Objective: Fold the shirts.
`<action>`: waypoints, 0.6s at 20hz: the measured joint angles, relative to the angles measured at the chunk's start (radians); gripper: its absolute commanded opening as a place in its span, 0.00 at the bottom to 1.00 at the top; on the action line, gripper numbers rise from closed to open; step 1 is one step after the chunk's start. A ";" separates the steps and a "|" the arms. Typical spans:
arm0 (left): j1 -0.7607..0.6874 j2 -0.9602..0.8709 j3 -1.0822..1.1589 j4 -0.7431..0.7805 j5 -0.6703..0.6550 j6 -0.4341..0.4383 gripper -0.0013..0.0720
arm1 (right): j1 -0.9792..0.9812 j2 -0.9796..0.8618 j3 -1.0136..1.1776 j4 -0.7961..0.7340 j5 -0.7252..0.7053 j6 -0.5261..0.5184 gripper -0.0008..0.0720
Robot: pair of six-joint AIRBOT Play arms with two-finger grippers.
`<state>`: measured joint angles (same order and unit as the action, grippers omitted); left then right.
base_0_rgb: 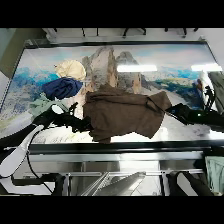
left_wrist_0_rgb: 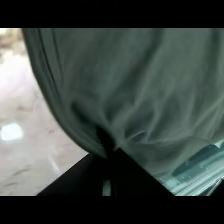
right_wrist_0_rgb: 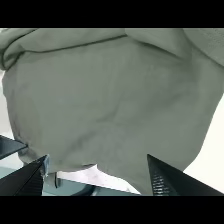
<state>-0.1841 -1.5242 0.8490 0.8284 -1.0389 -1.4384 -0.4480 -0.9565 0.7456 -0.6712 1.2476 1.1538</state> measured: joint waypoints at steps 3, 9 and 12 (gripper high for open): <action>-0.051 0.031 0.041 0.037 0.015 0.008 0.04 | 0.006 -0.021 -0.002 -0.028 0.019 0.028 0.96; -0.129 0.176 0.060 0.065 -0.032 -0.037 0.04 | 0.164 -0.091 -0.006 -0.196 0.048 0.144 0.96; -0.159 0.240 0.002 0.099 -0.042 -0.072 0.04 | 0.195 -0.111 -0.024 -0.271 -0.008 0.225 0.96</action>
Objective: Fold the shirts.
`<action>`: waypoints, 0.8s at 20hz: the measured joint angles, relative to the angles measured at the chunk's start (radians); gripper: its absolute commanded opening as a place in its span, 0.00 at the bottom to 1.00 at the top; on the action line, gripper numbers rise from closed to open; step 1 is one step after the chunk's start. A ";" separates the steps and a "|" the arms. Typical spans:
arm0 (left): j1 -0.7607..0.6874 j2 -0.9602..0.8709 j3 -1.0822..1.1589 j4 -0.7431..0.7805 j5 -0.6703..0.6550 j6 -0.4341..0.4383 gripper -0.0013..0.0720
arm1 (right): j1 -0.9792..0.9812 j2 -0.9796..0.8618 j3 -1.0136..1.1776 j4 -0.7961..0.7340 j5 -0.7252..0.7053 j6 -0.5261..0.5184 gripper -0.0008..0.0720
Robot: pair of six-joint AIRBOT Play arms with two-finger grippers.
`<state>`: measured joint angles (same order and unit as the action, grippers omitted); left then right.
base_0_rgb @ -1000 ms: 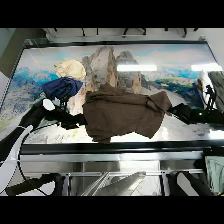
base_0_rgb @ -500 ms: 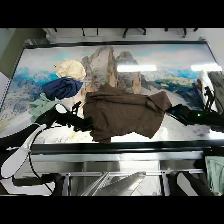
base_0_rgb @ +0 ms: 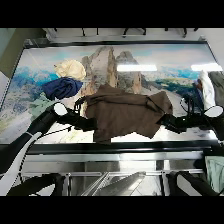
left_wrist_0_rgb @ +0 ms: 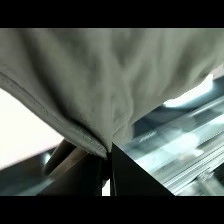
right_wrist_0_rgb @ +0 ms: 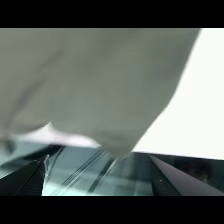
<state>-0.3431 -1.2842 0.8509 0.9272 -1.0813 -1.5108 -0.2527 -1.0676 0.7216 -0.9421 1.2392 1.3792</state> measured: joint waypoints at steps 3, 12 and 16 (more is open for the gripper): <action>-0.012 0.061 -0.056 0.011 0.014 -0.027 0.04 | 0.011 -0.026 -0.053 -0.032 -0.034 0.027 0.96; -0.017 0.119 -0.089 0.017 0.037 -0.060 0.04 | 0.133 -0.154 -0.171 0.176 -0.265 -0.101 0.05; -0.001 0.180 -0.082 0.017 0.003 -0.064 0.04 | 0.131 -0.045 -0.100 0.124 -0.163 -0.108 0.05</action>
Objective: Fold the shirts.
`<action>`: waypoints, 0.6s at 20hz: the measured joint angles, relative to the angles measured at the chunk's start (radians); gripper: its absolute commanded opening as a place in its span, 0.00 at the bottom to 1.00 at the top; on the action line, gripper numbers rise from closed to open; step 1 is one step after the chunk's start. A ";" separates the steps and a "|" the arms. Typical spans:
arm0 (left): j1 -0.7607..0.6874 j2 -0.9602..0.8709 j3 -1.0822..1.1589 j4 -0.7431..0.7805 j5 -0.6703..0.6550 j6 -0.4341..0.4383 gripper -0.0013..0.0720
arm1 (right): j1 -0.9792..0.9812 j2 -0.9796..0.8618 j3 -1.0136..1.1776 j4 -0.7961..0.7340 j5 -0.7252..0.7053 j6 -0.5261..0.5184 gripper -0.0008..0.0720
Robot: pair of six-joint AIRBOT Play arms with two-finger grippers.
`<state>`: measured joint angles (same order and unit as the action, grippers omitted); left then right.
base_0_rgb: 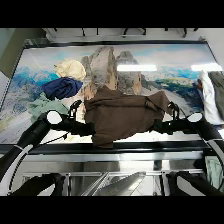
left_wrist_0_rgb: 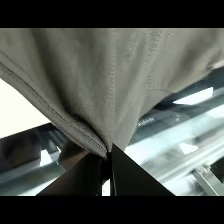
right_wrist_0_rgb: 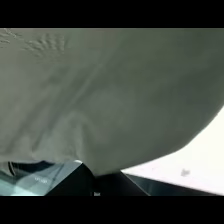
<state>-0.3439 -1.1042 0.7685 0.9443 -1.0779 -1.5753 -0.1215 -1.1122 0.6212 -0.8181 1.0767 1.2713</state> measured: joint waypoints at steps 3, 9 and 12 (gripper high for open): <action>0.053 0.112 0.068 0.019 -0.055 -0.015 0.04 | -0.005 0.188 0.108 -0.130 0.111 0.080 0.05; 0.139 0.342 0.373 0.049 -0.179 -0.108 0.04 | -0.007 0.498 0.445 -0.257 0.312 0.211 0.05; 0.149 0.403 0.587 0.056 -0.230 -0.178 0.04 | -0.007 0.537 0.646 -0.307 0.355 0.232 0.05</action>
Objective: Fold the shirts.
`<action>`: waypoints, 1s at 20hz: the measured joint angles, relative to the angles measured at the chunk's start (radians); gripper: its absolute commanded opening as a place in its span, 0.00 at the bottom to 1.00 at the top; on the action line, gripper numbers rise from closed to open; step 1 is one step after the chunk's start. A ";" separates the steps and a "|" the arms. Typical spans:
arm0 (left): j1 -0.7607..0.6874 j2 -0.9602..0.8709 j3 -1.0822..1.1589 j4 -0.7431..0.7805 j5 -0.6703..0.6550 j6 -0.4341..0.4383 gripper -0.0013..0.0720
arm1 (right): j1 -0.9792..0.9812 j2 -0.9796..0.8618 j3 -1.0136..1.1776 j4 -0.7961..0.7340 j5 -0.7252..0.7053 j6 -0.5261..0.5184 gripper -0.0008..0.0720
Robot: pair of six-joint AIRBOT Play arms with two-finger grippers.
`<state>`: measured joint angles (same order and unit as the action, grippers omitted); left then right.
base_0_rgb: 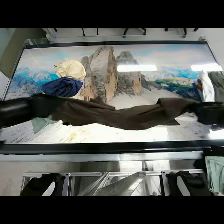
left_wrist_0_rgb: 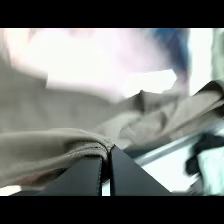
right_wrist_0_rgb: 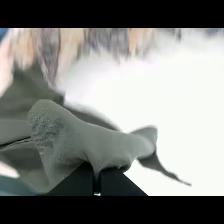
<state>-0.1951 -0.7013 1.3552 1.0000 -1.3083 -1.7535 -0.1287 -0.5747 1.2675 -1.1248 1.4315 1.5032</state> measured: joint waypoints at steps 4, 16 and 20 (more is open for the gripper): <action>0.004 -0.021 0.335 0.101 -0.118 -0.099 0.04 | 0.000 -0.004 0.285 -0.093 0.009 0.011 0.05; -0.099 -0.585 0.401 0.341 -0.084 0.052 0.04 | 0.000 -0.448 0.289 -0.218 -0.101 0.063 0.05; -0.142 -0.827 0.354 0.359 0.055 0.117 0.04 | 0.000 -0.666 0.065 -0.200 -0.272 0.078 0.05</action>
<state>-0.3370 -1.5284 1.7096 1.3594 -1.2530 -1.6367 -0.1291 -1.2407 1.3327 -1.3251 1.1595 1.5814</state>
